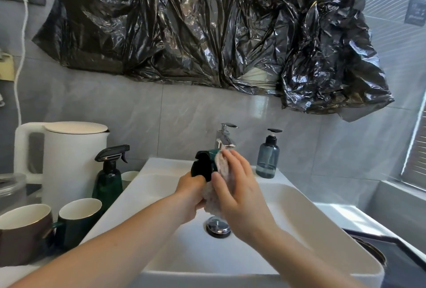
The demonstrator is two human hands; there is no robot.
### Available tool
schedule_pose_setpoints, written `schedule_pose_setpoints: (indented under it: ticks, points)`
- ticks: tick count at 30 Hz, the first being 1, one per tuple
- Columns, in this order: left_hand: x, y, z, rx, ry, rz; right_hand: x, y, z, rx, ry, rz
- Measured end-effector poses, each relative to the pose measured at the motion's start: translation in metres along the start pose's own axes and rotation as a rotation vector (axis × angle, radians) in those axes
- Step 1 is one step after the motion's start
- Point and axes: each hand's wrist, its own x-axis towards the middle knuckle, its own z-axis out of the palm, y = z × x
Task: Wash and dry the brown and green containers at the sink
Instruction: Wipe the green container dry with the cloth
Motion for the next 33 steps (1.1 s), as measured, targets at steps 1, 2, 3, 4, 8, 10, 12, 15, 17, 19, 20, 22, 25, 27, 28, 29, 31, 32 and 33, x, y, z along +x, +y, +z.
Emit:
schedule_pose_setpoints:
  ticks: [1,2,3,4,8,10,12,15,17,19,20,22,25,27,28,29,31,32,33]
  points:
    - [0.002,0.000,-0.003,0.008,0.005,-0.020,-0.004,0.001,0.003,-0.044,-0.048,-0.002]
    - [0.004,-0.002,-0.005,0.036,-0.010,-0.031,-0.005,0.002,0.005,-0.065,-0.069,0.000]
    - [0.004,-0.003,-0.006,0.072,-0.040,-0.035,-0.005,0.004,0.006,-0.064,-0.057,0.006]
    - [0.003,-0.003,-0.006,0.118,-0.073,-0.026,-0.002,0.006,0.006,-0.045,-0.020,0.018]
    - [0.002,0.000,-0.006,0.195,-0.143,0.023,0.014,0.009,-0.004,0.100,0.113,0.087]
    - [0.003,0.002,-0.005,0.192,-0.151,0.080,0.017,0.013,-0.010,0.127,0.080,0.115]
    - [0.002,0.001,-0.003,0.254,-0.149,0.169,0.016,0.017,-0.016,0.104,0.016,0.114]
    - [-0.001,-0.001,-0.002,0.320,-0.107,0.233,0.009,0.022,-0.018,0.046,-0.060,0.089]
    - [0.002,-0.002,-0.004,0.310,-0.026,0.199,0.006,0.020,-0.016,0.054,-0.087,0.100]
    - [0.004,-0.003,-0.004,0.286,-0.009,0.155,0.009,0.015,-0.012,0.074,-0.096,0.107]
    - [0.003,-0.004,-0.003,0.282,-0.029,0.147,0.013,0.012,-0.010,0.072,-0.088,0.106]
    - [0.001,-0.004,0.000,0.318,-0.062,0.183,0.022,0.004,-0.007,0.017,-0.058,0.080]
    - [-0.004,0.000,0.003,0.359,-0.016,0.271,0.030,-0.002,-0.006,-0.076,-0.035,-0.001]
    - [-0.003,0.003,0.002,0.337,0.117,0.273,0.025,0.001,-0.004,-0.048,-0.016,0.003]
    - [-0.002,0.004,0.001,0.291,0.179,0.257,0.019,0.004,-0.003,-0.020,-0.006,0.022]
    - [-0.003,0.005,0.000,0.238,0.214,0.234,0.011,0.006,-0.001,0.005,-0.009,0.044]
    - [-0.003,0.007,-0.002,0.197,0.242,0.208,-0.002,0.008,0.004,0.018,-0.042,0.086]
    - [-0.001,0.005,-0.003,0.215,0.236,0.210,-0.004,0.007,0.006,0.013,-0.051,0.105]
    - [0.001,0.003,-0.002,0.232,0.228,0.219,-0.001,0.007,0.007,0.013,-0.039,0.114]
